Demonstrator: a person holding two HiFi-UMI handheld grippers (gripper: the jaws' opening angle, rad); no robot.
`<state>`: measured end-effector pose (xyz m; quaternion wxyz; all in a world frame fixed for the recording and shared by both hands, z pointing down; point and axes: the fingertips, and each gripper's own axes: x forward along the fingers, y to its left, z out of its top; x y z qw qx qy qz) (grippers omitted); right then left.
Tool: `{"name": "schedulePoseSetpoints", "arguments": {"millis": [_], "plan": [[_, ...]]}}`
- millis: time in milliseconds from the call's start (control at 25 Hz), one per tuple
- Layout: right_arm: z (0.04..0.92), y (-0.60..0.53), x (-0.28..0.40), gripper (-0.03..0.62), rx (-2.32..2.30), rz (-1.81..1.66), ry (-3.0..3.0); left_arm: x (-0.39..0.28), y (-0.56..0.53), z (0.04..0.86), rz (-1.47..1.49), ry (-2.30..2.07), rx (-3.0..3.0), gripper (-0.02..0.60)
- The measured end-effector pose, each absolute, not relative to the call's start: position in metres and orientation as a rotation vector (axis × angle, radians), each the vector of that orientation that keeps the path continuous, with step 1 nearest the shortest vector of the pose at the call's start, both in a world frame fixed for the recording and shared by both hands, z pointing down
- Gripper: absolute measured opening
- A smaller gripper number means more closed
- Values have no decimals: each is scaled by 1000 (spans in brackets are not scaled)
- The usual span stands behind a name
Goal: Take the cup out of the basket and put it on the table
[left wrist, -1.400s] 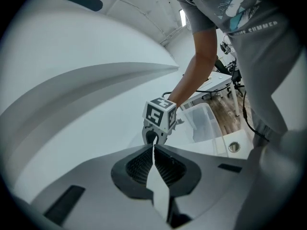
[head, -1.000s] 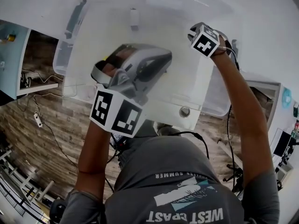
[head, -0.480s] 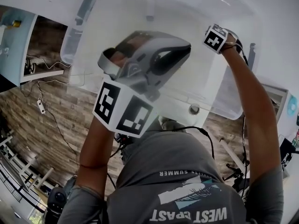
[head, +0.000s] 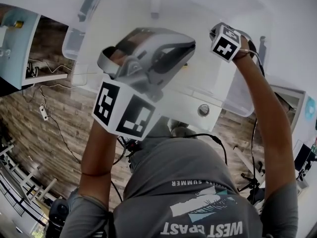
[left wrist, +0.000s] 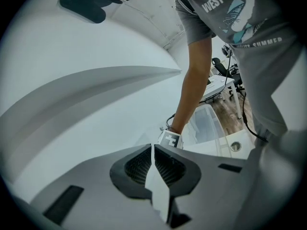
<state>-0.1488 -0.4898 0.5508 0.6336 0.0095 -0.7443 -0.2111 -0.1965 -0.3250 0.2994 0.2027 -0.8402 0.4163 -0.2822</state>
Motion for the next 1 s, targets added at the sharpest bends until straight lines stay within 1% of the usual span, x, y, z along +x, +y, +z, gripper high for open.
{"name": "schedulePoseSetpoints", "arguments": {"millis": [520,1000], "plan": [[414,-407,-159,29,63,-698,-1952,-161,-293,285,-806,1159,-2291,17],[324,-332,-133,31,92,-855,-2108,-137,-258,273,-843,1192,-2237,17]]}}
